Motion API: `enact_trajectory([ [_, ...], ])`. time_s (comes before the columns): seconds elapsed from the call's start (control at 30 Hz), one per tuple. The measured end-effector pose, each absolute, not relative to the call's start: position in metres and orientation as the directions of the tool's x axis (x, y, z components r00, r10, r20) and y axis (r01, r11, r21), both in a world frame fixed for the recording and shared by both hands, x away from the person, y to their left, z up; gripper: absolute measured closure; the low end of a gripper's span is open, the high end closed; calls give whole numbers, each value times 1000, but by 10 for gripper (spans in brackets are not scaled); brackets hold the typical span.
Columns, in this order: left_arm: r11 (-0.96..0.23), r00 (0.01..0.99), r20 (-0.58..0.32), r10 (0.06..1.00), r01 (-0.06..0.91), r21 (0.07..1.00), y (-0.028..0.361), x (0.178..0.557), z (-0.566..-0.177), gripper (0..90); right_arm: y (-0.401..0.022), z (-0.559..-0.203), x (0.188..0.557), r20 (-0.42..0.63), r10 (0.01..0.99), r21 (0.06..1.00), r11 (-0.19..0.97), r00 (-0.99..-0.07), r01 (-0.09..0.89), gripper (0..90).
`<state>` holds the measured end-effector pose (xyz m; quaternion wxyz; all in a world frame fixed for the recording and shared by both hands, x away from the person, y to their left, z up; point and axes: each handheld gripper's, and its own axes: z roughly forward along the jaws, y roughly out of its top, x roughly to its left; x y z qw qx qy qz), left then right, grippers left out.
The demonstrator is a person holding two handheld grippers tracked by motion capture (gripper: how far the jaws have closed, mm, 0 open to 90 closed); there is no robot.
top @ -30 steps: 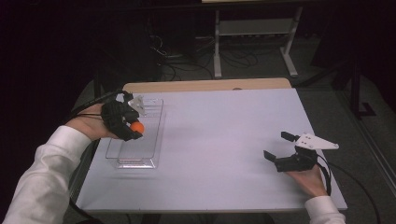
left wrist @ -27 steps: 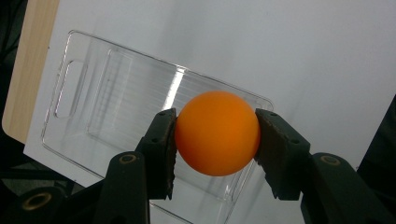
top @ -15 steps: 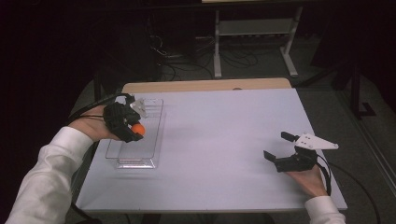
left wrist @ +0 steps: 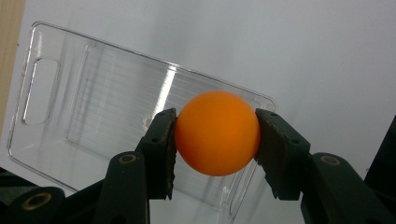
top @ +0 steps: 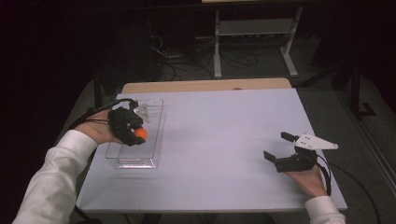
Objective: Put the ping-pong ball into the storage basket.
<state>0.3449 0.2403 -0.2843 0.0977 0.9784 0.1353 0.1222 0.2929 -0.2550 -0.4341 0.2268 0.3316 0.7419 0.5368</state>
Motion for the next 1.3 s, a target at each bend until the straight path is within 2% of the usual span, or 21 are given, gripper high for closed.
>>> enact_trajectory([
  [1.3,-938,944,146,296,258,233,252,358,-340,512,-259,-436,291,6,746,942,220,-666,255,0],
])
